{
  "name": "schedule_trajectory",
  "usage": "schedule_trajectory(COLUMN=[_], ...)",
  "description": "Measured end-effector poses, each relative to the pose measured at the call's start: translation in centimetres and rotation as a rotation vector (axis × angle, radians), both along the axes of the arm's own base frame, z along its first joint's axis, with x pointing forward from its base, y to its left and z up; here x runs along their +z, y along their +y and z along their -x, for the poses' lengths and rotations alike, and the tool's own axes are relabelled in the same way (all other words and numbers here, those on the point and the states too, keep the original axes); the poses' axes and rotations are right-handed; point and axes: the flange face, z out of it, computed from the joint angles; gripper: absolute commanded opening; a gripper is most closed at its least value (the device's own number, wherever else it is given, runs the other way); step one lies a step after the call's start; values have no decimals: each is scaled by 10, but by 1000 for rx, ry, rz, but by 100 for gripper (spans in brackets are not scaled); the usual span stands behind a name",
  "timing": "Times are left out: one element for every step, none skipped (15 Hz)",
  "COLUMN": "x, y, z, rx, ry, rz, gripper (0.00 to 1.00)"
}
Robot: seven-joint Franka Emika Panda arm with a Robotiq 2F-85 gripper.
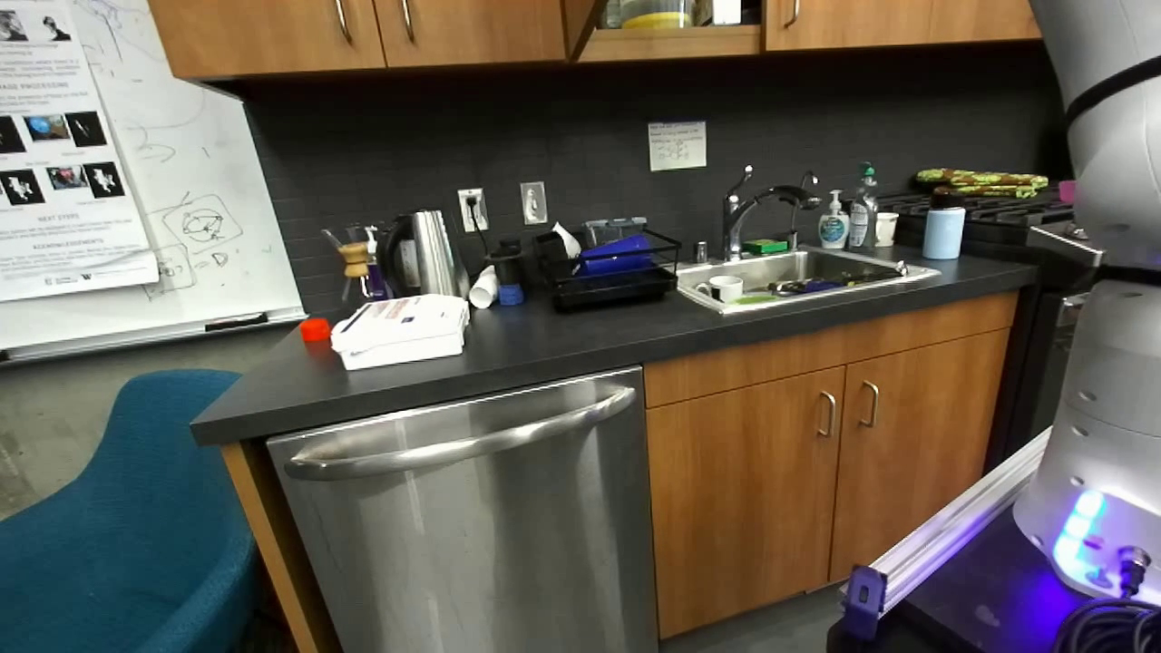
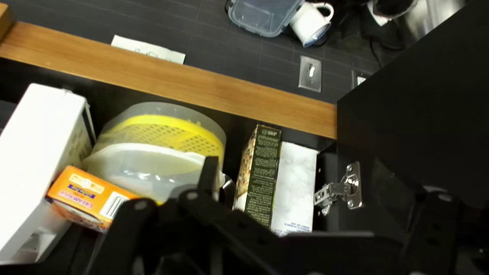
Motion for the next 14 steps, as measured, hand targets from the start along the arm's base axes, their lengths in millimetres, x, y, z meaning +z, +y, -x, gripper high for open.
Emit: schedule_trajectory(x=[1, 0, -1, -3, -6, -9, -13, -19, -25, -31, -37, -43, -49, -55], y=[2, 3, 4, 4, 5, 6, 6, 6, 6, 6, 6, 5, 5, 5], z=[8, 15, 21, 27, 32, 36, 40, 42, 44, 46, 48, 49, 51, 52], rx=[-1, -4, -8, -15, -23, -30, -35, -39, -43, -46, -50, -54, -58, -60], ry=[32, 66, 102, 141, 179, 218, 259, 299, 347, 391, 433, 476, 519, 557], rz=[-3, -6, -7, -6, -6, -6, -9, -14, -19, -24, -29, -34, -40, -45], gripper=[100, 100, 100, 100, 100, 100, 100, 100, 100, 100, 100, 100, 100, 100])
